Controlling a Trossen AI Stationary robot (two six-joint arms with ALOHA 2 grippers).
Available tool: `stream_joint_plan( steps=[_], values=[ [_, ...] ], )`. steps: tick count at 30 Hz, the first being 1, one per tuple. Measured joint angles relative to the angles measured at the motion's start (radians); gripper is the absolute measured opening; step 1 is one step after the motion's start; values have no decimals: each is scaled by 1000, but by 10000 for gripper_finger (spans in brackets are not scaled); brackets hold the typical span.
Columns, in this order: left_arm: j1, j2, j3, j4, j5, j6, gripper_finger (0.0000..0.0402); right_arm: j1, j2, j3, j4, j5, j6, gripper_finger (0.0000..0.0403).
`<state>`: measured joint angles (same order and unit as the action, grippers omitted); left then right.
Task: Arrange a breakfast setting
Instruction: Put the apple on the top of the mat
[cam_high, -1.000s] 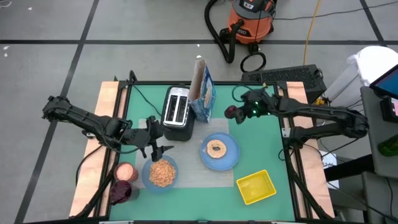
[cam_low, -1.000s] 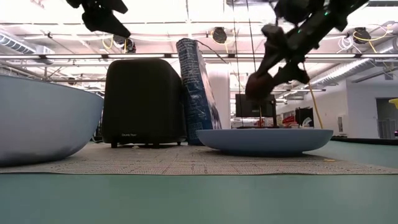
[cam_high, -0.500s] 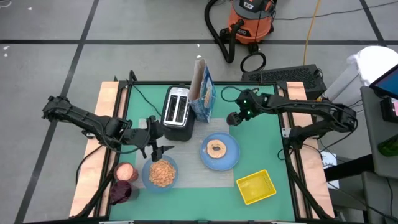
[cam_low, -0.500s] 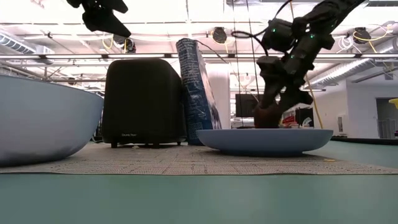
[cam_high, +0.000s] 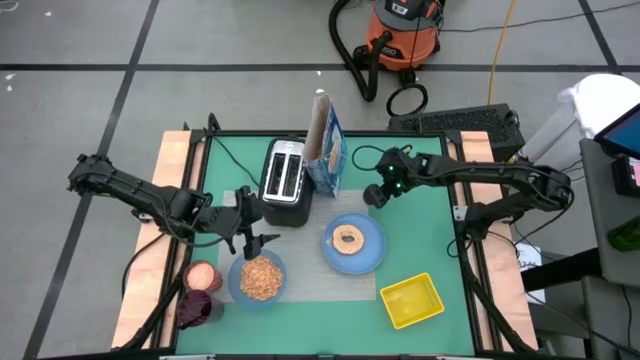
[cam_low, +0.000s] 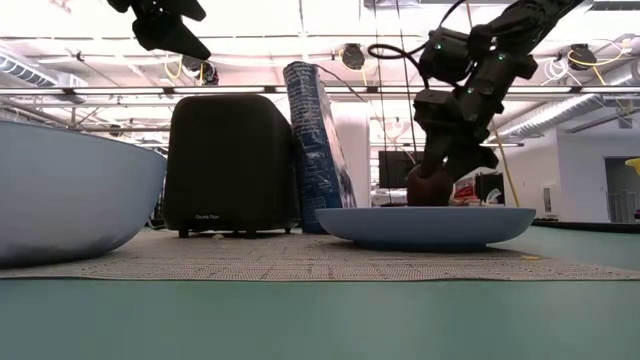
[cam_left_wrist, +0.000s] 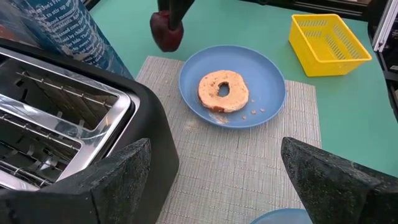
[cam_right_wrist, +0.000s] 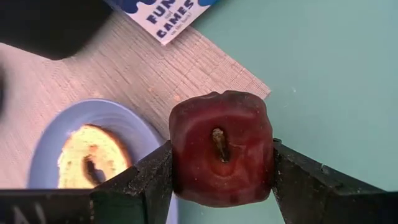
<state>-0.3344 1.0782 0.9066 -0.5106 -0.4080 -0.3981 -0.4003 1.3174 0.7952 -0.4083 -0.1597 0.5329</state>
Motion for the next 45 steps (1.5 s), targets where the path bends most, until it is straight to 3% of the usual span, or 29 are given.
stream_joint_plan(
  steps=[7,14,26,45],
  values=[
    [0,0,0,1,0,0,365,26,13,0,16,53,-55,216],
    [0,0,0,21,-1,4,365,43,85,0,121,52,-75,217],
    [0,0,0,38,-3,5,365,42,155,16,120,52,-100,218],
    [0,0,0,37,-3,8,365,42,159,14,153,53,-112,268]
  ],
)
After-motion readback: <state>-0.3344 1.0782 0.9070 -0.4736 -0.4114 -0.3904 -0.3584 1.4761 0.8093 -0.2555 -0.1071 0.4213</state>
